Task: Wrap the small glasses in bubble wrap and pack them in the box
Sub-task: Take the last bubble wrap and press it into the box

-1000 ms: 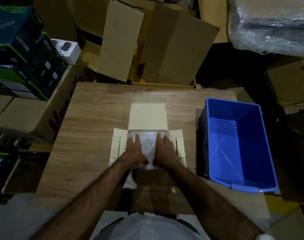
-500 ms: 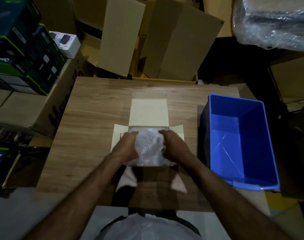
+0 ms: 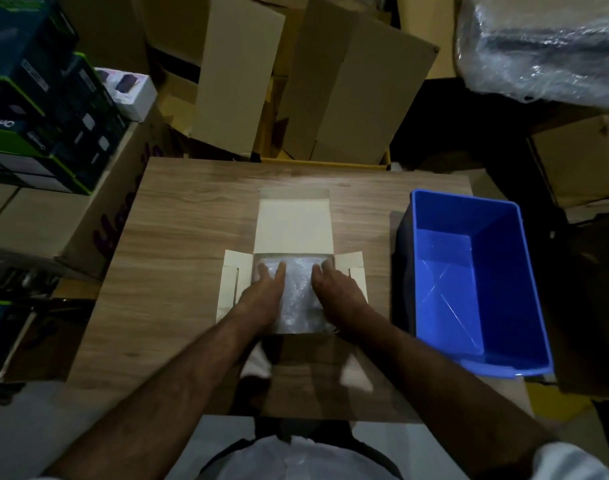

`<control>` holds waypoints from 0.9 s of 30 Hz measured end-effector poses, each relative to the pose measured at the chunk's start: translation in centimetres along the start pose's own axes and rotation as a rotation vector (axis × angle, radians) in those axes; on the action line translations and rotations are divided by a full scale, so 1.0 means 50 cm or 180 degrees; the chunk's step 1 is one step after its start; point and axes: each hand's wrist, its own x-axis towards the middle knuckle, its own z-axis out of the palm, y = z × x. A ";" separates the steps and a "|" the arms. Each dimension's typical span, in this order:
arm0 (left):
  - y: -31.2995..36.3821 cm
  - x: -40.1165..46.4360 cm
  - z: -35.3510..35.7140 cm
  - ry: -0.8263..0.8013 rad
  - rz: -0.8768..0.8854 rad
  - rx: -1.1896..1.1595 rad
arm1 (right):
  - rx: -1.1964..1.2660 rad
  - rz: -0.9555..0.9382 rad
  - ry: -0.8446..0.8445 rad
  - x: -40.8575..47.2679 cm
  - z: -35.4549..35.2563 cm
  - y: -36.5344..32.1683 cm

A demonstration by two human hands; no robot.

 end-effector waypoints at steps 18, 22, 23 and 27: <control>0.001 0.020 0.008 -0.0395 -0.0224 -0.0221 | 0.0247 0.0130 -0.0392 0.004 0.045 -0.016; 0.010 0.002 0.018 -0.0341 -0.0311 -0.0481 | 0.0212 0.0200 -0.0336 -0.005 0.055 -0.032; 0.009 -0.002 0.021 -0.0265 -0.0302 -0.0553 | 0.0231 0.0204 -0.0359 -0.007 0.052 -0.033; 0.005 -0.019 0.032 -0.0099 -0.0221 -0.0596 | 0.0247 0.0140 -0.0413 -0.015 0.036 -0.029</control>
